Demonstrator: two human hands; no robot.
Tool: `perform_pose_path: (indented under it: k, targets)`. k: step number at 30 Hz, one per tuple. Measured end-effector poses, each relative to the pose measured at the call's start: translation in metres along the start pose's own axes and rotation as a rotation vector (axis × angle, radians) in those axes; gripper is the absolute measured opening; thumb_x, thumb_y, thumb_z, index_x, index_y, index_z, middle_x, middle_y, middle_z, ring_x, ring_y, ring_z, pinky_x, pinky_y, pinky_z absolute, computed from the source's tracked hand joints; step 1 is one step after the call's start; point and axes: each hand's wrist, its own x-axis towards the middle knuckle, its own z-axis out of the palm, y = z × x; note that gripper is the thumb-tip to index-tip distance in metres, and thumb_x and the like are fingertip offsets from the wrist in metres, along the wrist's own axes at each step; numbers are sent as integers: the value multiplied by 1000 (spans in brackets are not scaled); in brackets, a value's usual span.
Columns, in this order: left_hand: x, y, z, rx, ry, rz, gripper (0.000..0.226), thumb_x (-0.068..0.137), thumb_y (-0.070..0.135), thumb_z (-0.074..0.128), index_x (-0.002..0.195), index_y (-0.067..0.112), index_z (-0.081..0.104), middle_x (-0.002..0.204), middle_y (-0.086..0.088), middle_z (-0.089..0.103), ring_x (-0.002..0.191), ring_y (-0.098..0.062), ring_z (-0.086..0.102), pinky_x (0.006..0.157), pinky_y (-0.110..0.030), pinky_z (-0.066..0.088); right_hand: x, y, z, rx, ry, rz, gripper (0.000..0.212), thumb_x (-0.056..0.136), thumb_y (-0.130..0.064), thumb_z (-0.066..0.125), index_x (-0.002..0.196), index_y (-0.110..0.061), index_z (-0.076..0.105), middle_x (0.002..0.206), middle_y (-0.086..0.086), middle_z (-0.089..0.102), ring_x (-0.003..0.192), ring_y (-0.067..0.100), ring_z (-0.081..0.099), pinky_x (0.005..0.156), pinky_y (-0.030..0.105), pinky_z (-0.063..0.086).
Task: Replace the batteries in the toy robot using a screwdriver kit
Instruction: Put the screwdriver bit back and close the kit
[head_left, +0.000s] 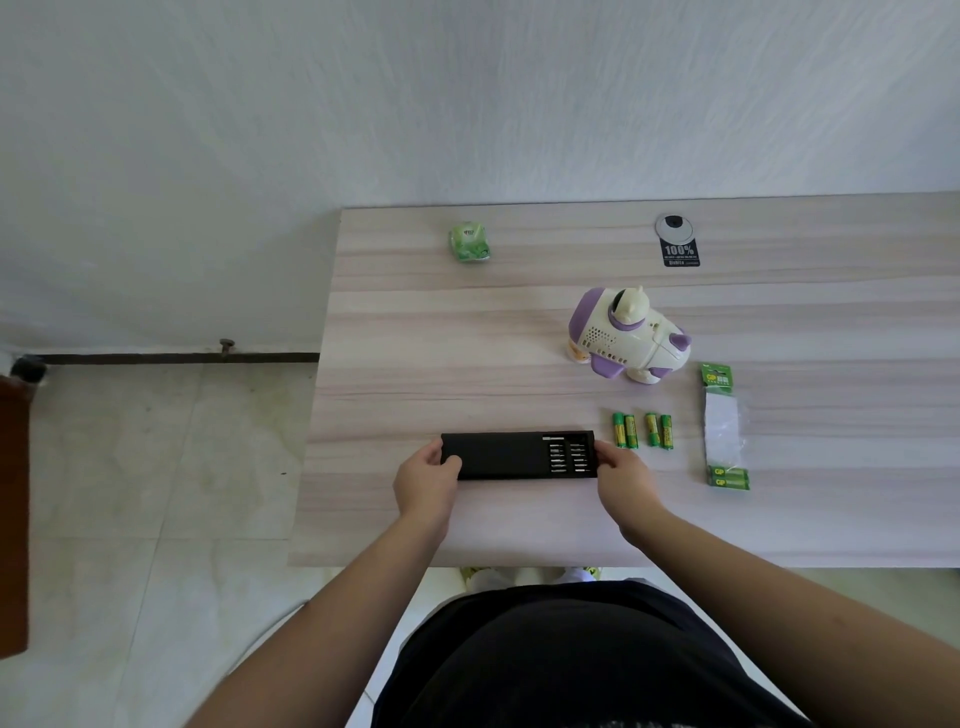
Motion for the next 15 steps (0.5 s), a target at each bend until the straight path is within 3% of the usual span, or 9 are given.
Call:
perform_pose_path:
  k: [3, 6, 11, 15]
  targets:
    - [-2, 0, 1, 5, -8, 15, 49, 87, 10, 60, 136, 13, 54, 139, -1, 56, 127, -13, 52, 99, -23, 39, 2, 3, 0, 14, -21, -6, 54, 90, 1, 30, 119, -28, 64, 105, 8, 68, 84, 26, 60, 66, 27, 44]
    - [-2, -1, 1, 2, -8, 16, 49, 88, 10, 60, 136, 13, 54, 138, -2, 56, 127, -13, 52, 101, -24, 40, 2, 4, 0, 9, -23, -18, 49, 90, 0, 31, 110, -26, 67, 104, 17, 67, 83, 35, 60, 66, 27, 39]
    - [-3, 1, 5, 3, 2, 8, 47, 88, 10, 60, 135, 13, 55, 137, -2, 57, 125, -13, 53, 100, -24, 39, 2, 4, -1, 21, -35, -28, 49, 92, 0, 31, 107, -31, 66, 105, 20, 66, 75, 22, 50, 64, 27, 37]
    - [-5, 2, 7, 25, 5, 13, 47, 89, 11, 59, 135, 13, 55, 137, -2, 57, 125, -14, 53, 97, -22, 39, 3, 5, 0, 25, -38, -20, 47, 93, -2, 31, 107, -32, 65, 104, 18, 67, 76, 29, 56, 62, 25, 37]
